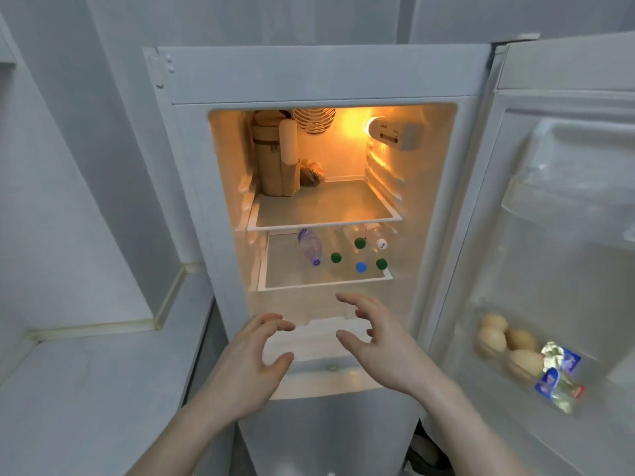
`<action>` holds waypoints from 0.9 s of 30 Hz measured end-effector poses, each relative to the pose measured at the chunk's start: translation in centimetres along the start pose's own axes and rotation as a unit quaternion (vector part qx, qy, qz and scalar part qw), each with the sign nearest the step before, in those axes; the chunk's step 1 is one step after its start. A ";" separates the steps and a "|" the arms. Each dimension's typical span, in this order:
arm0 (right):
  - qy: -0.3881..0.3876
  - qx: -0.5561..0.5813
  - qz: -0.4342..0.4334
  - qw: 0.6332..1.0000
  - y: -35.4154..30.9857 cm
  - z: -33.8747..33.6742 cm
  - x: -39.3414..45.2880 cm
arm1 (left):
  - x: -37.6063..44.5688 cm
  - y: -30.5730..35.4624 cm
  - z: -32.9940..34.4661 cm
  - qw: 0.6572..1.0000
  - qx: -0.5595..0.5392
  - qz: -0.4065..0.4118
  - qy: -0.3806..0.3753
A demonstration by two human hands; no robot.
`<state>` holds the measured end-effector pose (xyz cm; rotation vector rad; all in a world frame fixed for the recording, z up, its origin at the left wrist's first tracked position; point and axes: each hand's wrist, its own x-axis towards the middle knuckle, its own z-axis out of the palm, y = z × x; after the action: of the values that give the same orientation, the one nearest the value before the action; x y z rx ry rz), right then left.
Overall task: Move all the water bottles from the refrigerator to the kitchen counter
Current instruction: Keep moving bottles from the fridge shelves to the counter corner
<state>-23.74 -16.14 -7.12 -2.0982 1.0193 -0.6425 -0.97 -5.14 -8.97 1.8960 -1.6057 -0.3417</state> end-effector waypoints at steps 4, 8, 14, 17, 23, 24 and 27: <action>-0.007 -0.009 -0.004 1.000 2.2 -2.0 4.4 | 4.2 0.3 2.1 0.999 -0.025 -0.009 0.035; -0.014 -0.012 0.001 1.000 3.9 -2.5 7.3 | 6.4 -0.2 3.9 0.999 -0.035 -0.020 0.035; -0.023 -0.008 0.018 1.000 5.9 -2.5 10.9 | 11.3 -1.1 4.9 0.998 -0.035 -0.042 0.013; -0.019 -0.008 0.030 0.999 6.9 -1.9 12.9 | 14.8 -2.1 5.6 0.998 -0.035 -0.053 -0.010; -0.017 -0.019 0.081 0.996 9.1 -0.2 17.9 | 23.1 -5.5 8.4 0.993 -0.033 -0.100 -0.055; -0.021 -0.021 0.090 0.995 9.5 0.1 18.5 | 23.9 -5.8 9.0 0.991 -0.027 -0.110 -0.064; -0.028 -0.033 0.112 0.993 10.7 1.2 21.4 | 26.8 -6.7 10.3 0.987 -0.020 -0.130 -0.091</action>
<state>-15.75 -37.83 -13.47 -2.0071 1.2371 -0.4413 4.60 -33.29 -15.73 2.0981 -1.4501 -0.6691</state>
